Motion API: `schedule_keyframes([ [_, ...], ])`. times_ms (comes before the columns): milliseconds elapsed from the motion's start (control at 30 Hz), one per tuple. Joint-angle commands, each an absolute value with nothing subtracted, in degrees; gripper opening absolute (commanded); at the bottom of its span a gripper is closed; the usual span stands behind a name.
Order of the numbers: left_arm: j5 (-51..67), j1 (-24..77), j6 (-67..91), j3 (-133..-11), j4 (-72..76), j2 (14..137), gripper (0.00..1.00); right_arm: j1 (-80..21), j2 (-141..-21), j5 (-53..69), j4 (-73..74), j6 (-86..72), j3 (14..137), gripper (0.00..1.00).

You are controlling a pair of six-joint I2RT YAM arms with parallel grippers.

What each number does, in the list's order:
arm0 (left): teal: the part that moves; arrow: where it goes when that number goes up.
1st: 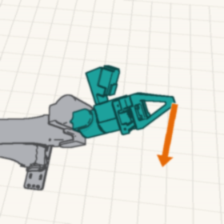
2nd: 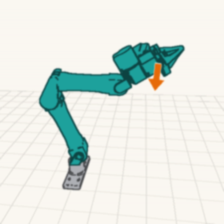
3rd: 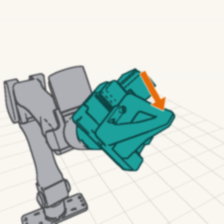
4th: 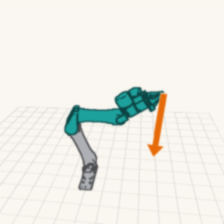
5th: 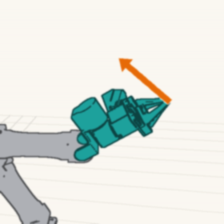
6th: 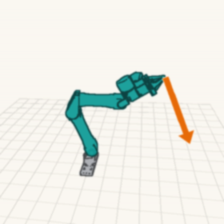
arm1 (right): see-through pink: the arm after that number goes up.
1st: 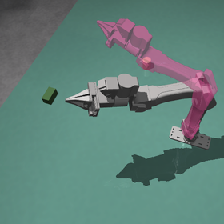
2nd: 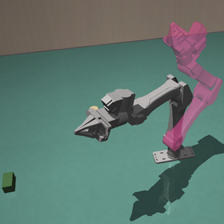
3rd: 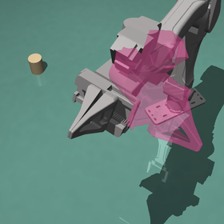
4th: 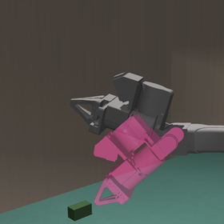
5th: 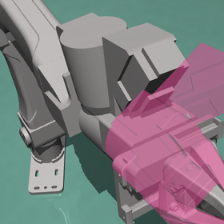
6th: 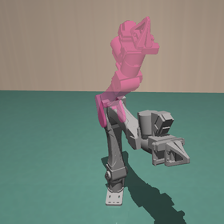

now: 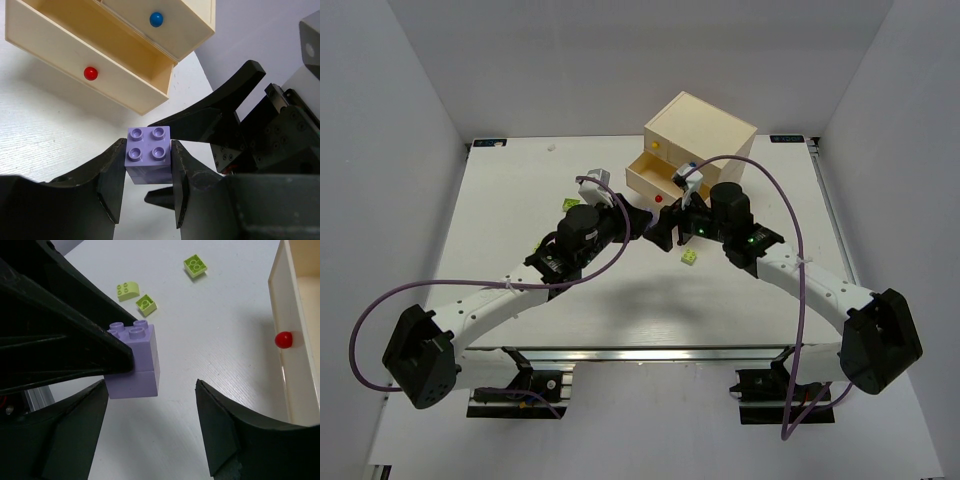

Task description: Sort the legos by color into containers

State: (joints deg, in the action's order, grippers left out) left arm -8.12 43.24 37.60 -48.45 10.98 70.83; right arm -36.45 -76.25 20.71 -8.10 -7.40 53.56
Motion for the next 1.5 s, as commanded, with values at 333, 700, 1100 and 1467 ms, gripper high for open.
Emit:
schedule_keyframes([
  [333,-6.33,43.51,40.96,-48.60,12.57,70.22,0.00,-36.48,-75.94,21.80,-15.82,-8.35,54.41,0.53],
  [700,-7.73,43.51,41.57,-49.04,12.57,69.79,0.00,-36.30,-75.59,21.88,-15.47,-8.17,54.41,0.42],
  [1100,-10.19,42.98,43.16,-49.83,12.83,69.17,0.00,-36.04,-74.00,20.13,-15.56,-7.29,53.35,0.00],
  [1467,-13.80,42.45,41.75,-52.12,12.22,69.08,0.00,-35.24,-72.33,20.56,-15.38,-7.03,52.21,0.00],
])
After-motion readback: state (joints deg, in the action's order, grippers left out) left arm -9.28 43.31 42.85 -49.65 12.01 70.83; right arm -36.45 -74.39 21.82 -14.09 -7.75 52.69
